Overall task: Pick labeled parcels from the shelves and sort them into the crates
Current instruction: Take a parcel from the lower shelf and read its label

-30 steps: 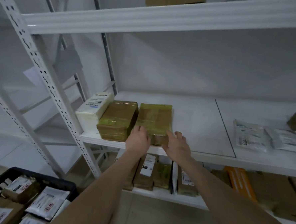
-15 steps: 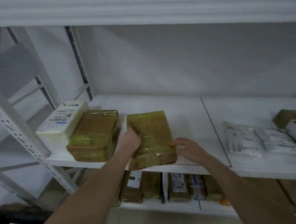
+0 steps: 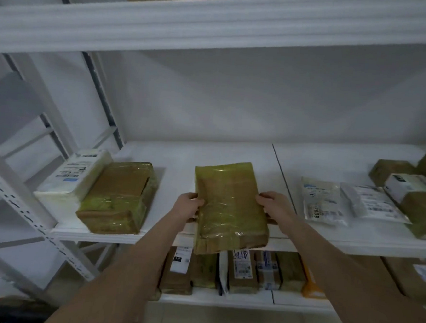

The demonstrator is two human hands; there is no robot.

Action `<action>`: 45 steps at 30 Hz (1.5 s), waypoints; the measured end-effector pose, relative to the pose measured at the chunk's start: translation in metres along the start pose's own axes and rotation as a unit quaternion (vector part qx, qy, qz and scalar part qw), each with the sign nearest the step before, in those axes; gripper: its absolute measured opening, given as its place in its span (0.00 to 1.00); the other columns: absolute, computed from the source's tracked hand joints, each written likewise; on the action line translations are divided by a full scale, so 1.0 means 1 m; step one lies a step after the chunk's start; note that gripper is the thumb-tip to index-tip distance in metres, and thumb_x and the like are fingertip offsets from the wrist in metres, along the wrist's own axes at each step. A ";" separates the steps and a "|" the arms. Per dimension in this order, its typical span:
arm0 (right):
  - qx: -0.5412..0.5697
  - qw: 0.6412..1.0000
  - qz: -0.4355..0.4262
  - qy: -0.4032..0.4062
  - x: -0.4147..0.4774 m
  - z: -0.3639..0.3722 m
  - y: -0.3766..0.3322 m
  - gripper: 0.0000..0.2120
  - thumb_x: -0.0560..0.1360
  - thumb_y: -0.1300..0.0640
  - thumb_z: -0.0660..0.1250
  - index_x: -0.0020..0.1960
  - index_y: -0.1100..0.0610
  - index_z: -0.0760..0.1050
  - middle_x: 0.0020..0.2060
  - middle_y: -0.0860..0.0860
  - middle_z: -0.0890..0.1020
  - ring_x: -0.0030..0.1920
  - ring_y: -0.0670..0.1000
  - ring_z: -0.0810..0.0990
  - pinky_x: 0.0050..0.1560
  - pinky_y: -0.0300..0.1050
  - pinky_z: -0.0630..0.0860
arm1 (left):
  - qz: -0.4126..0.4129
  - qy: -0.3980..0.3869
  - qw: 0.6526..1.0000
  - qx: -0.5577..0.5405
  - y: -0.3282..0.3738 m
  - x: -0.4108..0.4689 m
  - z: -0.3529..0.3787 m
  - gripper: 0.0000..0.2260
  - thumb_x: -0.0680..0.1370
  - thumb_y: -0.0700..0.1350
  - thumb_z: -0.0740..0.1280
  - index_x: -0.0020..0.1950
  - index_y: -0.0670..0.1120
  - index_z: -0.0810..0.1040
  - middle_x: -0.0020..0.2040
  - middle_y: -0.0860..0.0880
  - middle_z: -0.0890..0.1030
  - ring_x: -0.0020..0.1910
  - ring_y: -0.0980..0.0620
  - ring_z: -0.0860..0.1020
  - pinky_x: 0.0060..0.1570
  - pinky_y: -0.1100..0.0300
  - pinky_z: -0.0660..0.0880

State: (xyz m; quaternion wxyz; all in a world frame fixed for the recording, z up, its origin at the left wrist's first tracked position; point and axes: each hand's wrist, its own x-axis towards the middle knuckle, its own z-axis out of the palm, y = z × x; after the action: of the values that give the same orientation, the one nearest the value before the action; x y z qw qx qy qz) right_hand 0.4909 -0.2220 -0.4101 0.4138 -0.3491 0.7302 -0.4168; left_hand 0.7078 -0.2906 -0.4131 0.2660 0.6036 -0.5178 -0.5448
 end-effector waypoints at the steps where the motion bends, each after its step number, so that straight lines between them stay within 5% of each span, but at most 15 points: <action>1: 0.019 1.000 -0.009 0.002 -0.003 -0.005 -0.006 0.21 0.78 0.54 0.65 0.70 0.58 0.69 0.59 0.56 0.77 0.52 0.54 0.77 0.54 0.50 0.77 | 0.014 0.006 1.000 -0.016 0.007 -0.005 -0.001 0.20 0.78 0.38 0.65 0.70 0.42 0.70 0.57 0.39 0.80 0.50 0.44 0.78 0.48 0.52 0.76; 7: 0.141 0.989 -0.042 -0.025 -0.018 -0.036 -0.035 0.18 0.80 0.57 0.63 0.69 0.57 0.71 0.45 0.50 0.81 0.44 0.50 0.79 0.53 0.47 0.76 | 0.132 0.011 0.985 -0.107 0.046 -0.039 -0.002 0.24 0.76 0.32 0.65 0.70 0.46 0.67 0.62 0.49 0.76 0.56 0.47 0.77 0.52 0.51 0.77; 12: 0.083 0.993 -0.086 -0.017 -0.034 -0.052 -0.042 0.19 0.80 0.59 0.62 0.70 0.50 0.70 0.52 0.51 0.79 0.56 0.52 0.76 0.52 0.44 0.67 | 0.123 -0.003 0.974 -0.192 0.064 -0.061 0.002 0.19 0.79 0.37 0.59 0.67 0.53 0.71 0.56 0.52 0.78 0.58 0.49 0.76 0.55 0.48 0.75; 15: 0.073 0.993 -0.096 -0.001 -0.038 -0.060 -0.042 0.20 0.80 0.60 0.63 0.70 0.49 0.71 0.44 0.52 0.80 0.42 0.46 0.75 0.41 0.36 0.70 | 0.093 -0.004 0.962 -0.255 0.070 -0.069 0.001 0.10 0.81 0.49 0.59 0.59 0.52 0.76 0.58 0.51 0.78 0.61 0.48 0.74 0.61 0.42 0.72; 18: 0.107 0.992 -0.061 -0.012 -0.039 -0.063 -0.038 0.18 0.81 0.58 0.61 0.69 0.49 0.71 0.32 0.52 0.79 0.31 0.46 0.73 0.30 0.36 0.67 | 0.105 -0.027 0.960 -0.257 0.073 -0.071 -0.002 0.15 0.82 0.56 0.55 0.59 0.51 0.76 0.61 0.50 0.77 0.62 0.47 0.73 0.60 0.40 0.71; 21: 0.110 0.994 -0.005 -0.021 -0.038 -0.065 -0.037 0.16 0.80 0.46 0.60 0.65 0.50 0.74 0.33 0.51 0.83 0.34 0.49 0.79 0.39 0.41 0.71 | 0.119 -0.043 0.962 -0.240 0.073 -0.070 -0.005 0.18 0.81 0.59 0.55 0.57 0.50 0.78 0.61 0.51 0.77 0.64 0.46 0.72 0.63 0.39 0.69; 25: 0.163 0.981 0.063 -0.086 -0.038 -0.072 -0.037 0.26 0.74 0.29 0.54 0.56 0.48 0.73 0.45 0.55 0.86 0.48 0.53 0.84 0.44 0.43 0.77 | 0.130 -0.037 0.962 -0.238 0.071 -0.067 -0.007 0.20 0.80 0.60 0.57 0.53 0.46 0.80 0.59 0.52 0.78 0.64 0.47 0.72 0.55 0.42 0.71; 30: 0.186 0.974 0.057 -0.118 -0.034 -0.077 -0.033 0.33 0.71 0.26 0.52 0.54 0.51 0.78 0.50 0.57 0.84 0.51 0.54 0.83 0.55 0.49 0.77 | 0.119 -0.025 0.964 -0.236 0.065 -0.062 -0.008 0.23 0.78 0.63 0.58 0.53 0.45 0.79 0.59 0.49 0.77 0.63 0.44 0.72 0.59 0.41 0.72; 35: 0.198 0.963 0.080 -0.163 -0.031 -0.077 -0.022 0.27 0.70 0.31 0.65 0.56 0.52 0.79 0.49 0.57 0.85 0.50 0.54 0.84 0.57 0.50 0.78 | 0.101 -0.055 0.963 -0.242 0.063 -0.061 -0.010 0.13 0.79 0.57 0.61 0.54 0.51 0.78 0.56 0.49 0.78 0.59 0.46 0.74 0.60 0.38 0.71; 40: 0.226 0.950 0.095 -0.196 -0.031 -0.075 -0.012 0.17 0.74 0.50 0.69 0.61 0.53 0.76 0.55 0.60 0.81 0.54 0.59 0.80 0.54 0.50 0.77 | 0.102 -0.104 0.964 -0.221 0.049 -0.057 -0.019 0.14 0.78 0.46 0.61 0.61 0.46 0.78 0.62 0.48 0.75 0.58 0.47 0.74 0.52 0.48 0.74; 45: 0.255 0.946 0.044 -0.194 -0.033 -0.064 -0.009 0.22 0.72 0.65 0.66 0.64 0.51 0.73 0.59 0.59 0.77 0.59 0.60 0.76 0.59 0.56 0.76 | 0.086 -0.085 0.975 -0.186 0.038 -0.053 -0.020 0.16 0.77 0.43 0.65 0.64 0.45 0.75 0.59 0.46 0.78 0.56 0.46 0.75 0.44 0.53 0.75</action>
State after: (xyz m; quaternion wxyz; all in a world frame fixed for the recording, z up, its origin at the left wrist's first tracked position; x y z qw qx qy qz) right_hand 0.4486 -0.1769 -0.3722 0.6406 -0.2733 0.5202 -0.4944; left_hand 0.7208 -0.2599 -0.3536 0.3742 0.4485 -0.4779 -0.6561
